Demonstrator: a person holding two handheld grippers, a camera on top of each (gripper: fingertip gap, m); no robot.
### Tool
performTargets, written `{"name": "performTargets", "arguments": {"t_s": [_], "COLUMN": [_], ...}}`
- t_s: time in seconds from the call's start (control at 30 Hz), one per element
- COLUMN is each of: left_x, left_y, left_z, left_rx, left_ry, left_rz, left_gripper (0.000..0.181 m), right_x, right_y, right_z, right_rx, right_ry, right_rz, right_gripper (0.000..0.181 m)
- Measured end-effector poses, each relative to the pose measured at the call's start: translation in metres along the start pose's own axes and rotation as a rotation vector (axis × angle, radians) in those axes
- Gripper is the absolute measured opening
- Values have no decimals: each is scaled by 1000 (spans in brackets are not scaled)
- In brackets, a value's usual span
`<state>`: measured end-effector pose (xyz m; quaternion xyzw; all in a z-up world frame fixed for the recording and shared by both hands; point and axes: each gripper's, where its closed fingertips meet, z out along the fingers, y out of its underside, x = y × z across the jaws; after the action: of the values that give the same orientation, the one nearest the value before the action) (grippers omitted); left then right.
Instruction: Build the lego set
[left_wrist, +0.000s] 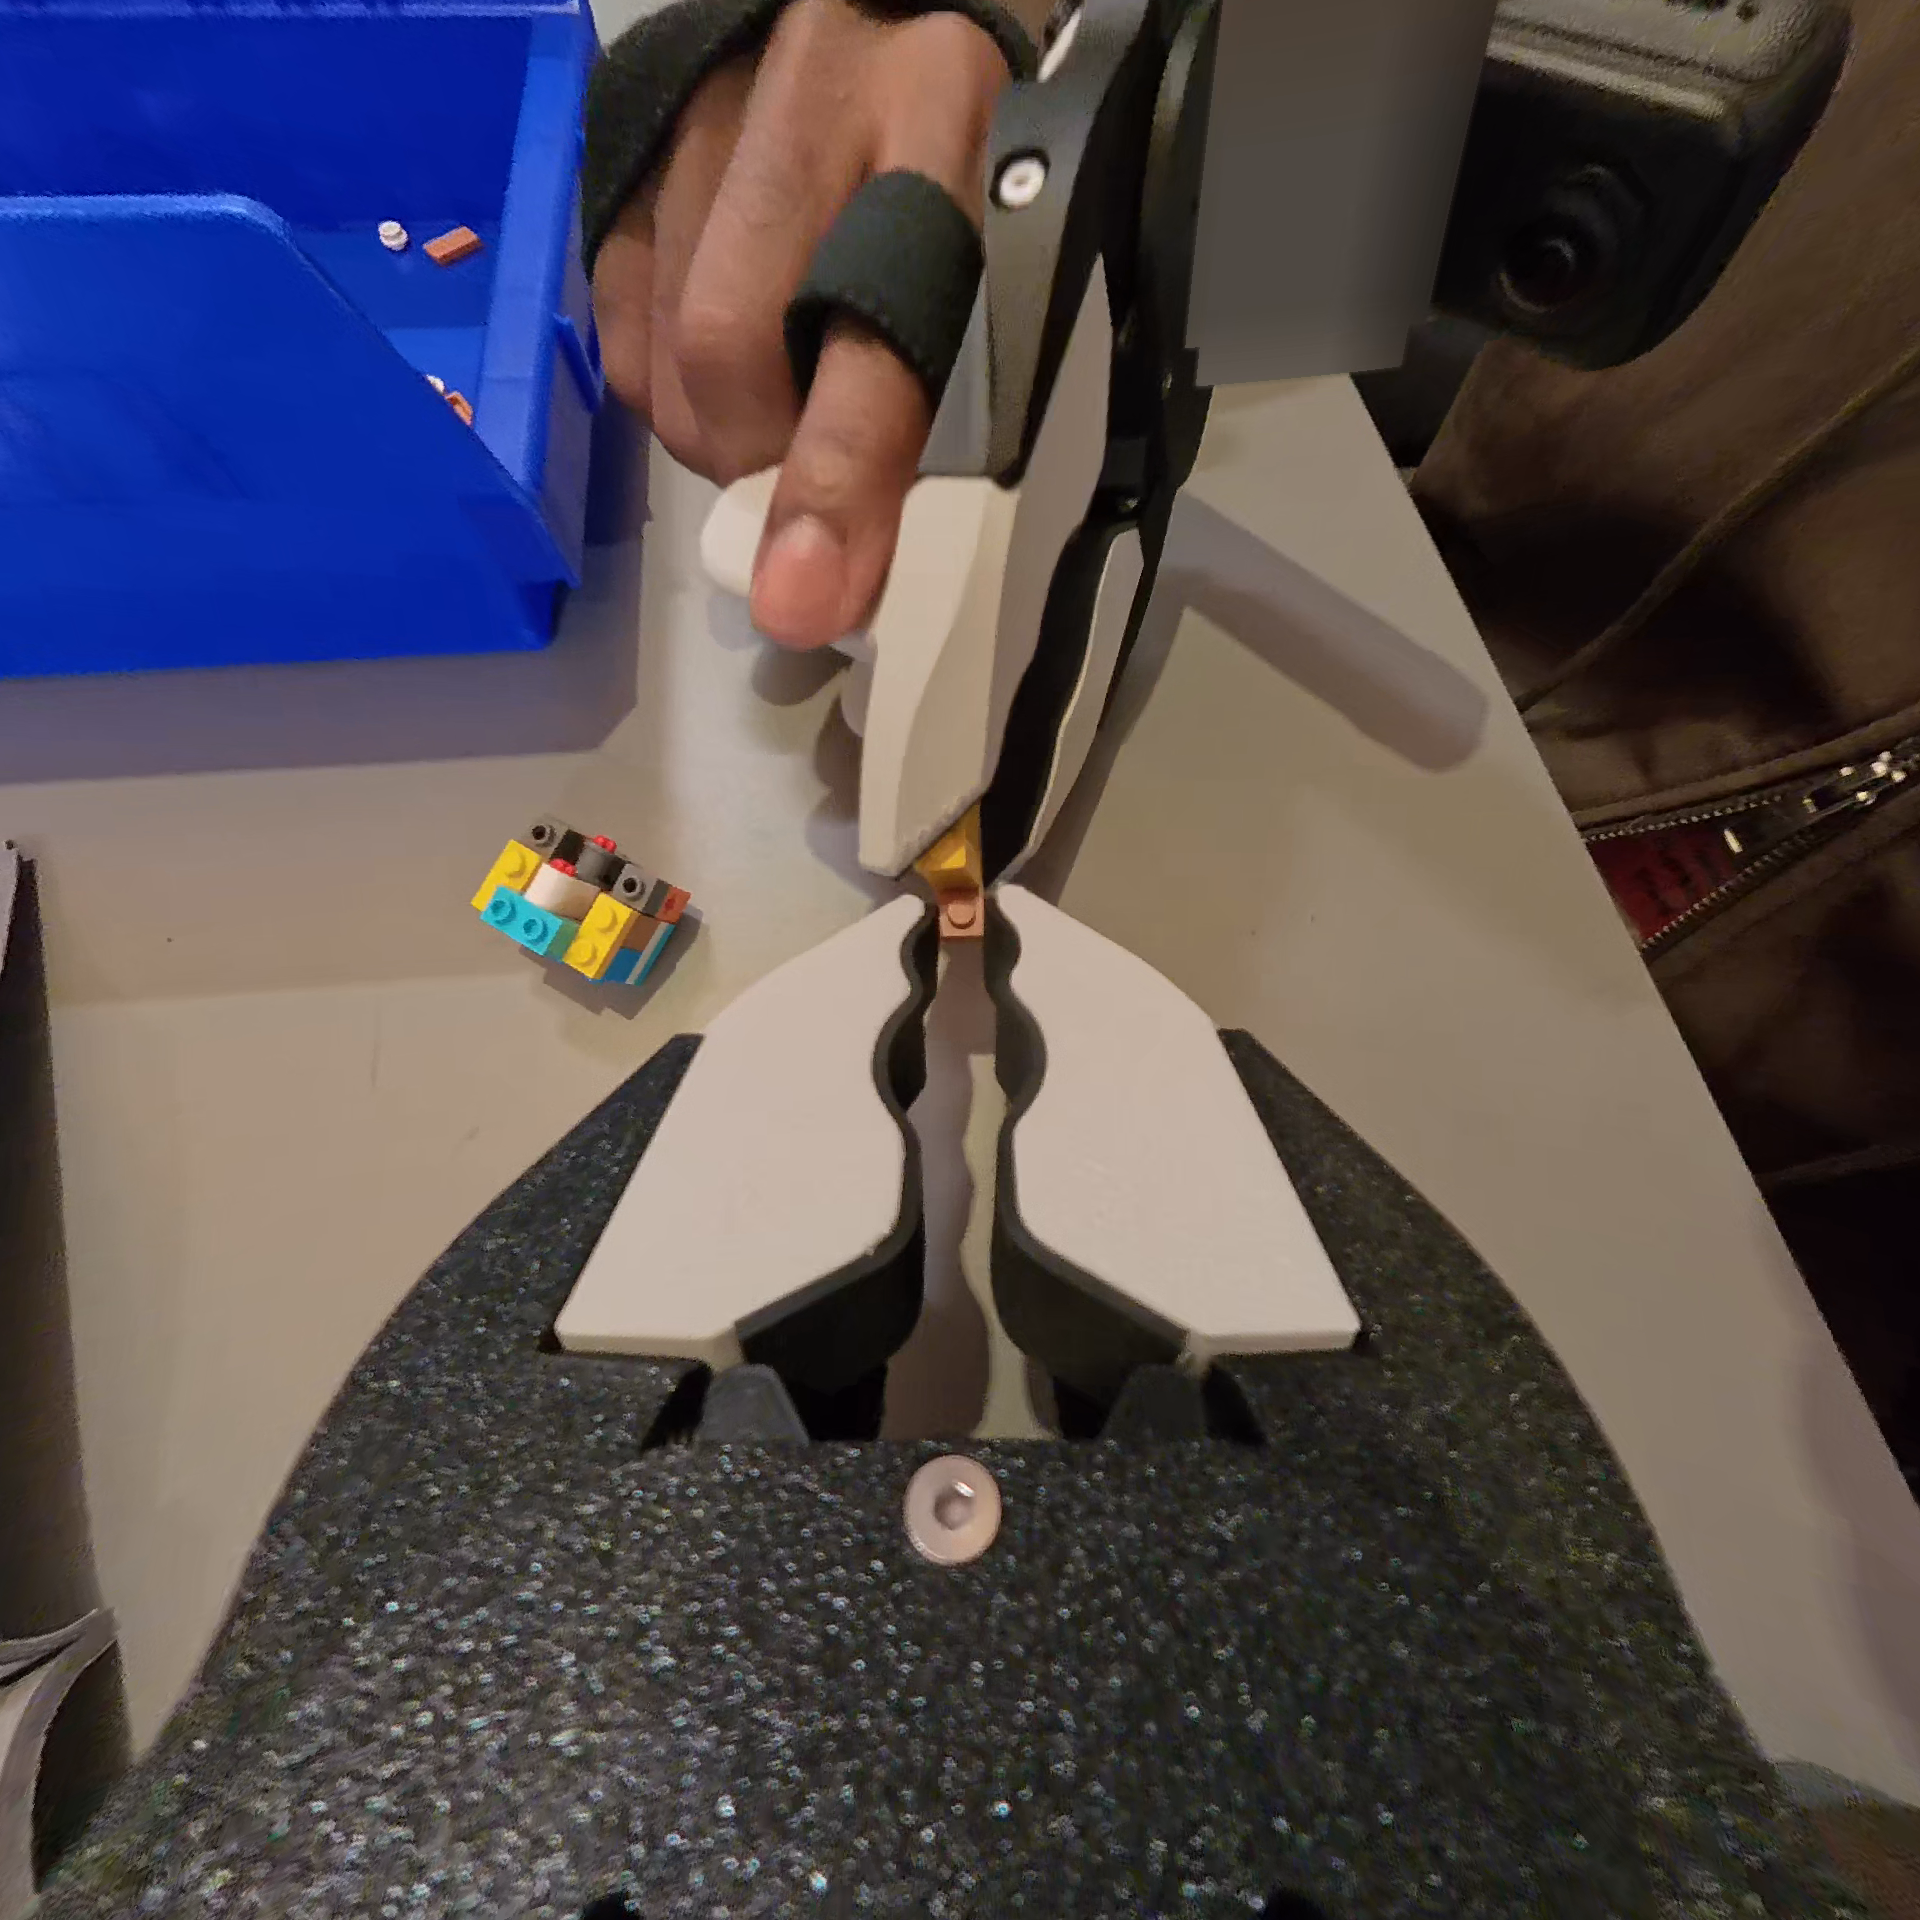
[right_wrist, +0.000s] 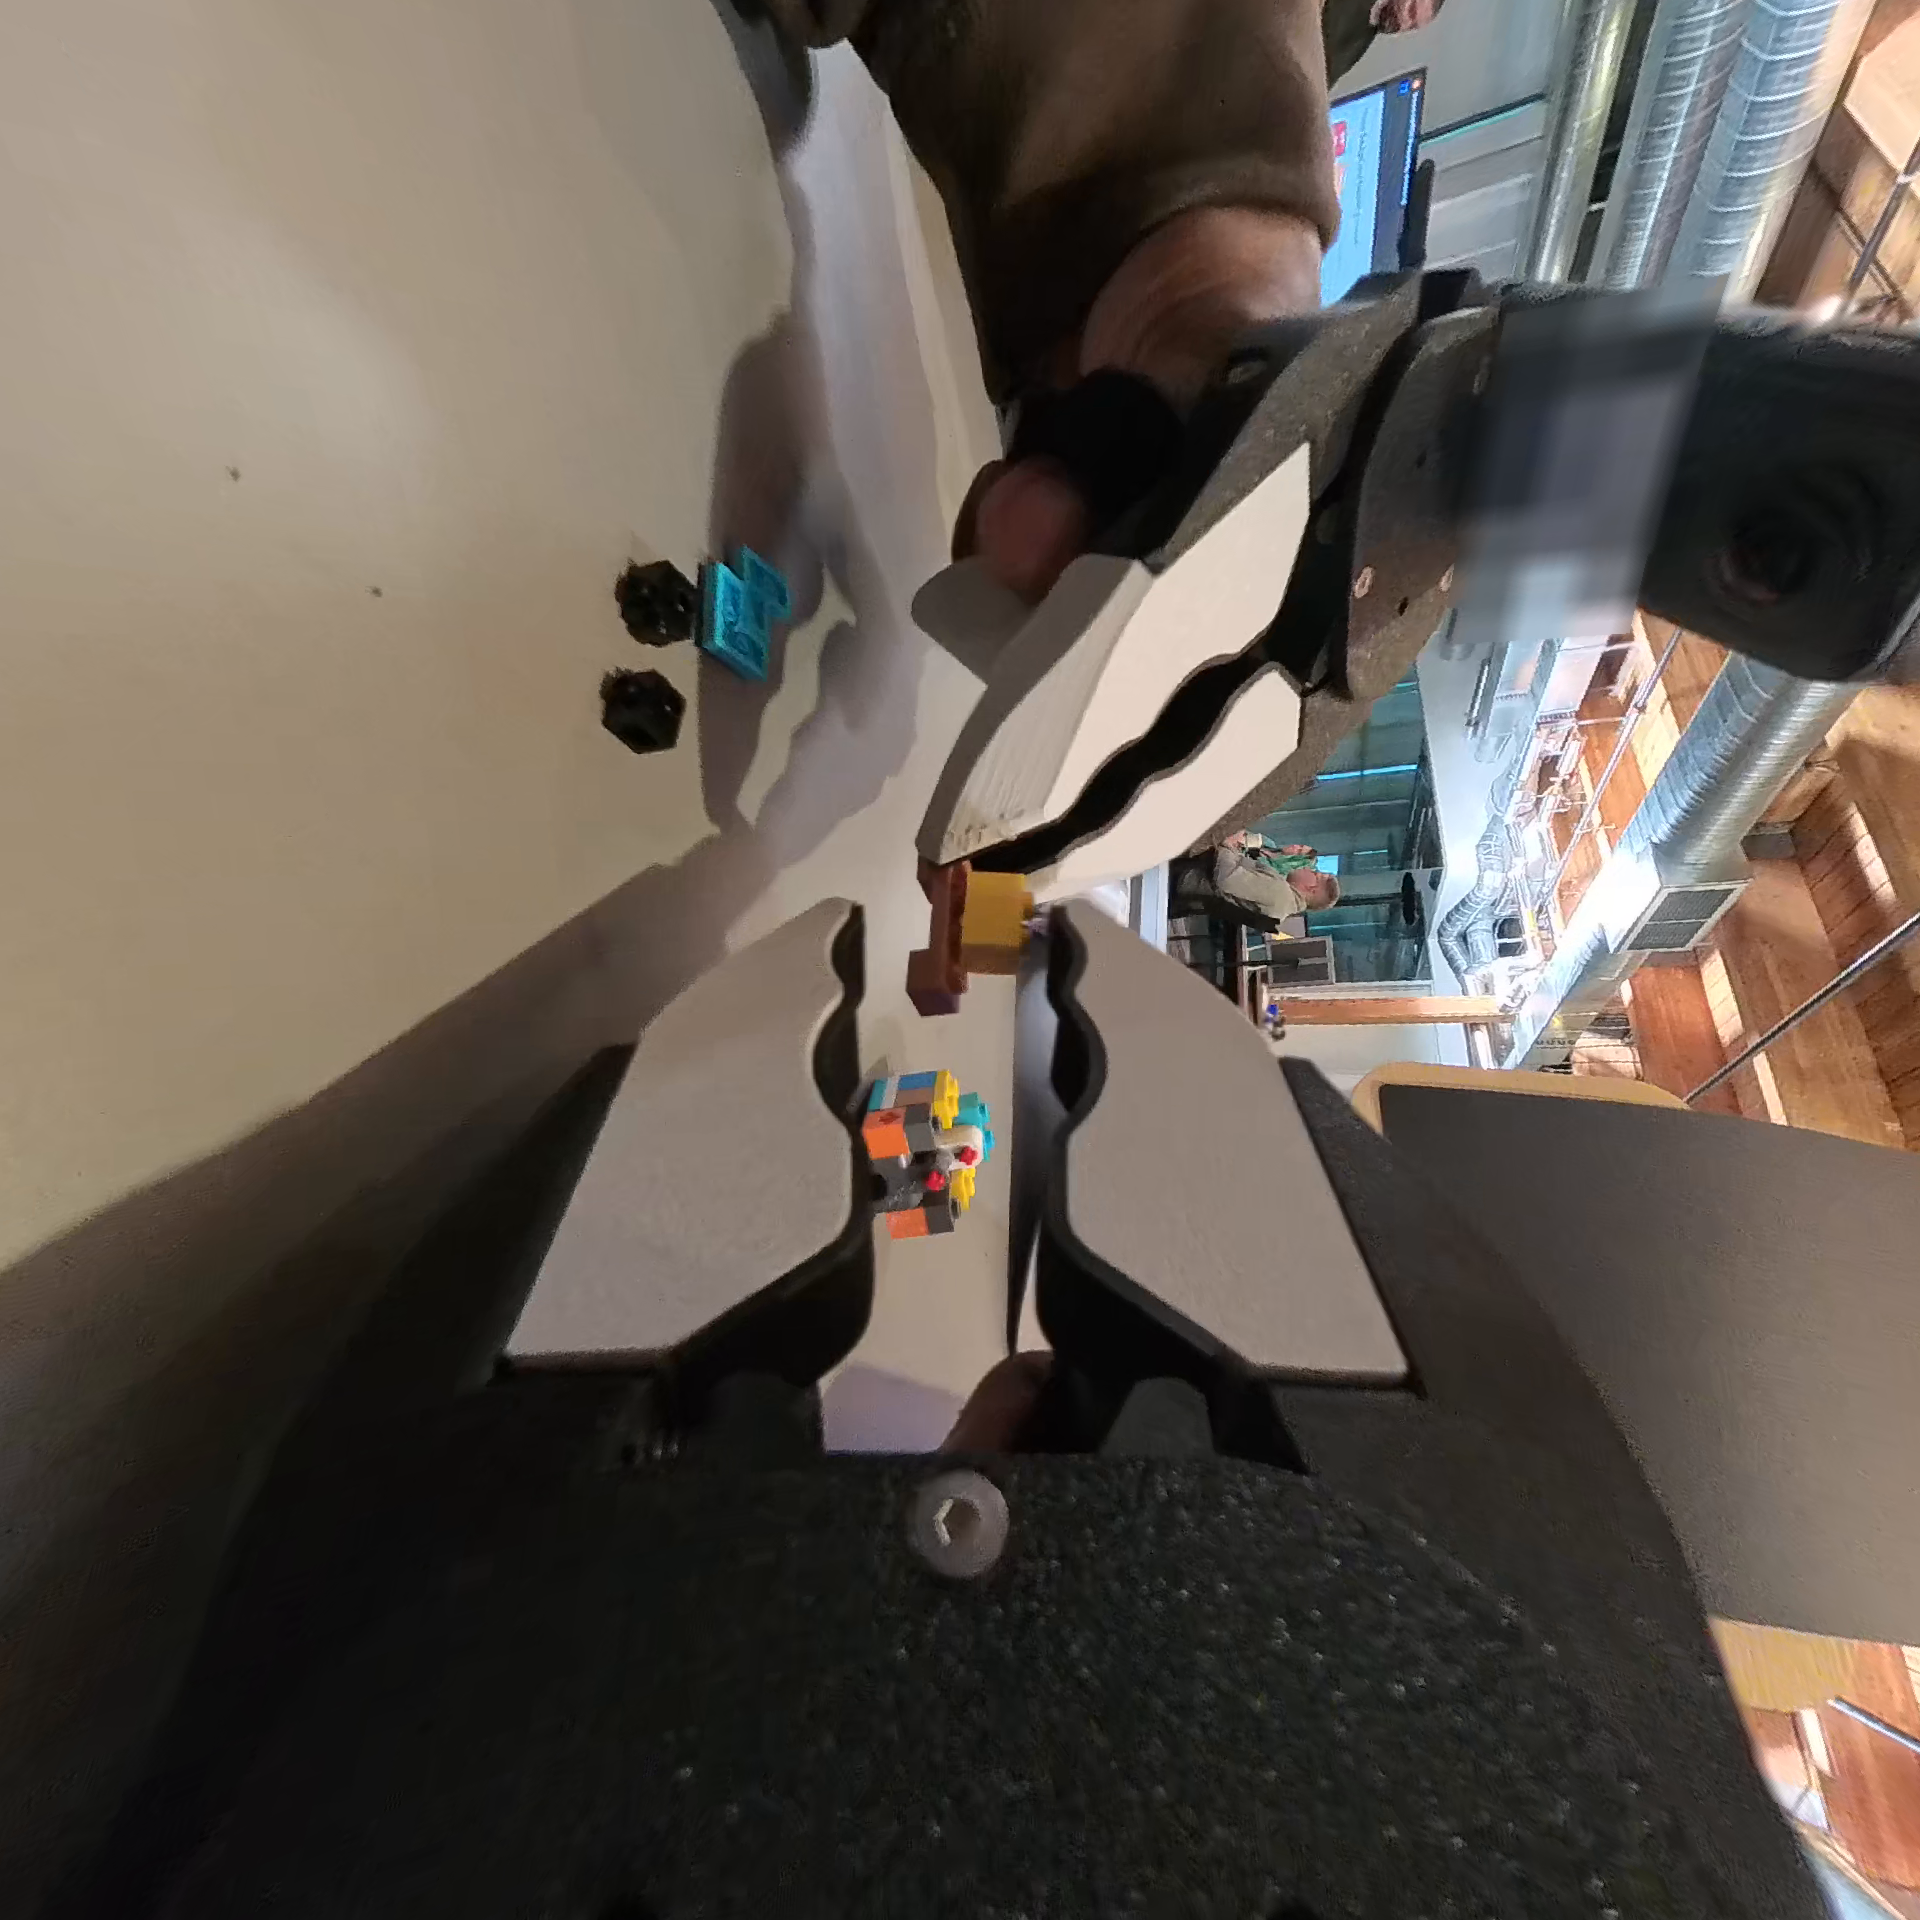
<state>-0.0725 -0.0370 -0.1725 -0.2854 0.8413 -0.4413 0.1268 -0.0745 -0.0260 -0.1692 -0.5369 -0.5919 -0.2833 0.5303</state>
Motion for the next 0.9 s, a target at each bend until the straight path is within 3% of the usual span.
{"name": "performTargets", "arguments": {"t_s": [0.1,0.57,0.83,0.9], "left_x": [2,10,3,-1], "left_y": [0,-5,-8,-8], "left_z": [0,3,1,-3], "left_rx": [13,60,105,123], "left_ry": [27,143,126,101], "left_rz": [-30,-173,-236,-259], "left_gripper": [8,8,9,18], "right_x": [2,3,7,16], "right_y": [-1,-7,1,6], "right_z": [-1,-6,-6,-6], "right_rx": [2,34,6,-8], "right_ry": [12,-60,-72,-29], "right_rz": [-5,64,171,228], "right_gripper": [22,20,19,20]}}
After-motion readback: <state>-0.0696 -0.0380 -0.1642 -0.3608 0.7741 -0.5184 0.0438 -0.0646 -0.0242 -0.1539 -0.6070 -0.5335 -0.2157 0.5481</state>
